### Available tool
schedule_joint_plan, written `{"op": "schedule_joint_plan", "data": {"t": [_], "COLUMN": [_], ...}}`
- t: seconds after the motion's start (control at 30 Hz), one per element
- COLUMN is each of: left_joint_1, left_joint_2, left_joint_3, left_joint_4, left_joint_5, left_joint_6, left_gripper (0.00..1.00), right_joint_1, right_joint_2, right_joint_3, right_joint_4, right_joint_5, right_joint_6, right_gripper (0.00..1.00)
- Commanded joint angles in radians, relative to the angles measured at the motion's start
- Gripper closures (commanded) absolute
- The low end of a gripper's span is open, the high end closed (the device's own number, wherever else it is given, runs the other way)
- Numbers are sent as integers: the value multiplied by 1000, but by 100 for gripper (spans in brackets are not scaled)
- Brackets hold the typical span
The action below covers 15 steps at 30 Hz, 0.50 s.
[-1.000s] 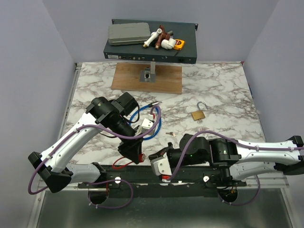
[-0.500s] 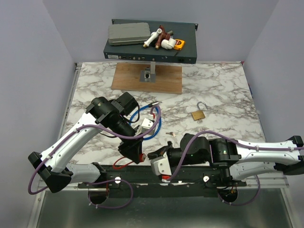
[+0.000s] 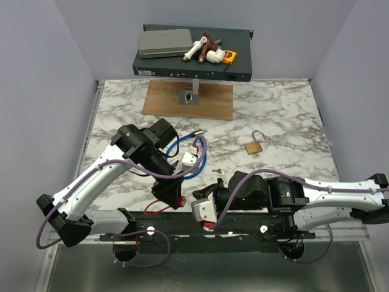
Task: Unlock with the key
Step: Place the lock at the center of the board.
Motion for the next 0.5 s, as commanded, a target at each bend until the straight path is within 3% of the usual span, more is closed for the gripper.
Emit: {"op": "schedule_joint_plan", "data": {"t": [0.0, 0.2, 0.47], "left_joint_1": [24, 154, 170], "left_joint_2": [14, 72, 350], "left_joint_3": [-53, -119, -194], "left_joint_4": [18, 176, 462], "left_joint_5": [-153, -286, -560], "left_joint_6": [-21, 18, 27], "left_gripper": [100, 100, 100], "right_joint_1": [6, 5, 5], "right_joint_2": [-59, -164, -318], "right_joint_3": [-60, -259, -489], "right_joint_4": [5, 120, 347], "right_joint_5": [52, 38, 80], "right_joint_6": [104, 373, 706], "right_gripper": [99, 99, 100]}}
